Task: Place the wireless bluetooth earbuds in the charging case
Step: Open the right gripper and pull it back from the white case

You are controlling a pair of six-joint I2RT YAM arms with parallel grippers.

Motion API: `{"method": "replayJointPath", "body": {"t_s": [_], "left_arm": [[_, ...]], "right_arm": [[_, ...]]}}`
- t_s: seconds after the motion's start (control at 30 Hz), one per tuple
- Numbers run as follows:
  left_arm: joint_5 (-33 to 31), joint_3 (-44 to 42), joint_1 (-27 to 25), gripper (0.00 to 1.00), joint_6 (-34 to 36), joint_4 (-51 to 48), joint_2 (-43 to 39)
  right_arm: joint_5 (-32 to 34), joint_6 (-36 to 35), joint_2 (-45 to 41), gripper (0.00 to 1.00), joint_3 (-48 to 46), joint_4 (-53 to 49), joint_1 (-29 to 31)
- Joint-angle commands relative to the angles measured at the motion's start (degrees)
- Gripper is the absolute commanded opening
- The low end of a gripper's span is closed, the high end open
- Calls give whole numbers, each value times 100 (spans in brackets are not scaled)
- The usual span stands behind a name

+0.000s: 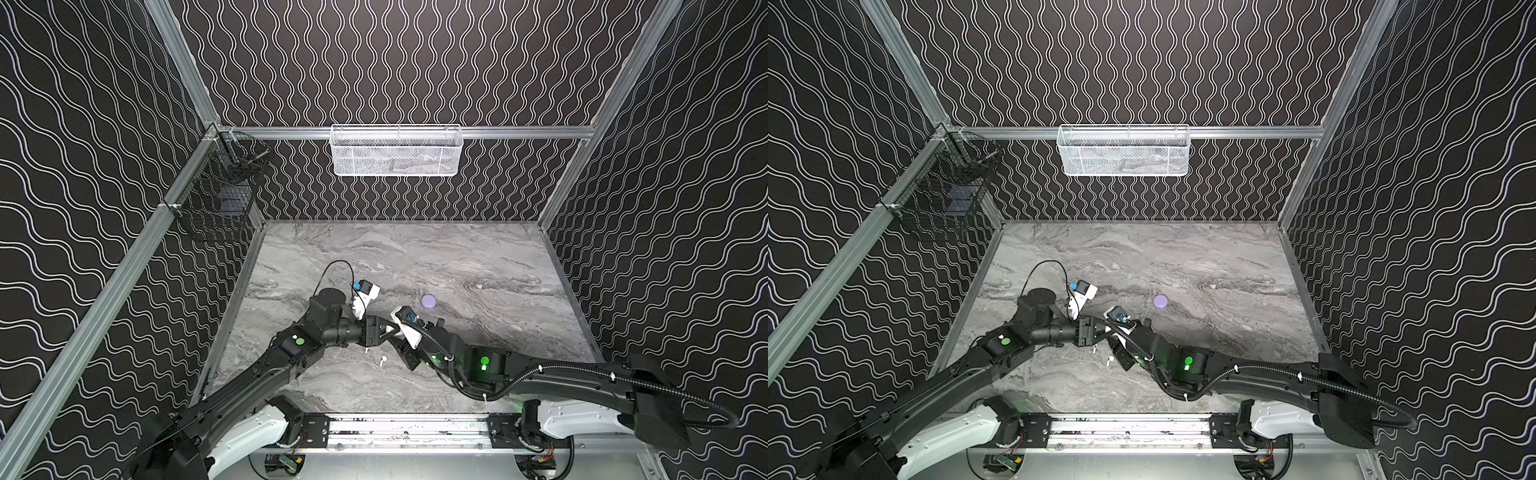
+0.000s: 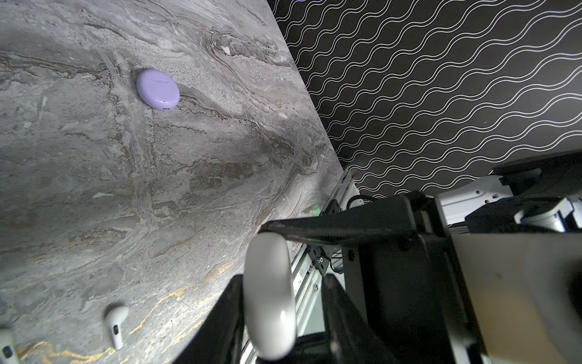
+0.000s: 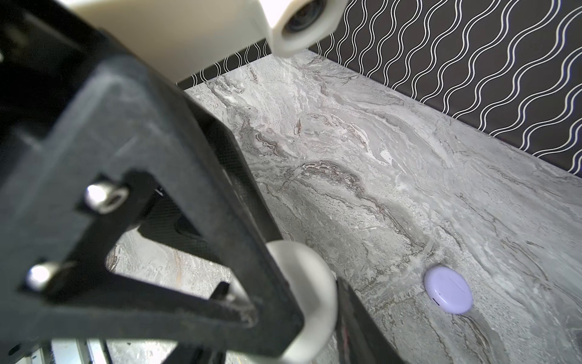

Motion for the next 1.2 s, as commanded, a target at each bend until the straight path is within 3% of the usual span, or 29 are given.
{"method": "replayJointPath", "body": {"t_s": [0.0, 0.23, 0.37, 0.43, 0.57, 0.7, 0.9, 1.17], "left_arm": [[263, -1, -36, 38, -24, 204, -13], [425, -40, -42, 22, -114, 402, 26], [464, -33, -40, 17, -121, 473, 49], [487, -21, -40, 16, -140, 525, 64], [455, 15, -38, 15, -131, 577, 96], [415, 113, -31, 15, 13, 474, 165], [307, 293, -21, 16, 234, 358, 333], [225, 384, 123, 16, 404, 333, 433]], "right_arm": [[181, -33, -21, 31, 45, 360, -9], [194, -33, 1, 31, 59, 334, -5], [220, -16, -12, 33, 68, 303, -3], [250, -1, -29, 40, 68, 290, -7], [290, 20, -55, 66, 68, 230, -11], [343, 100, -222, 78, -46, 140, -3], [299, 353, -706, 81, -269, -50, -3], [177, 905, -1600, 78, -511, -255, -32]]}}
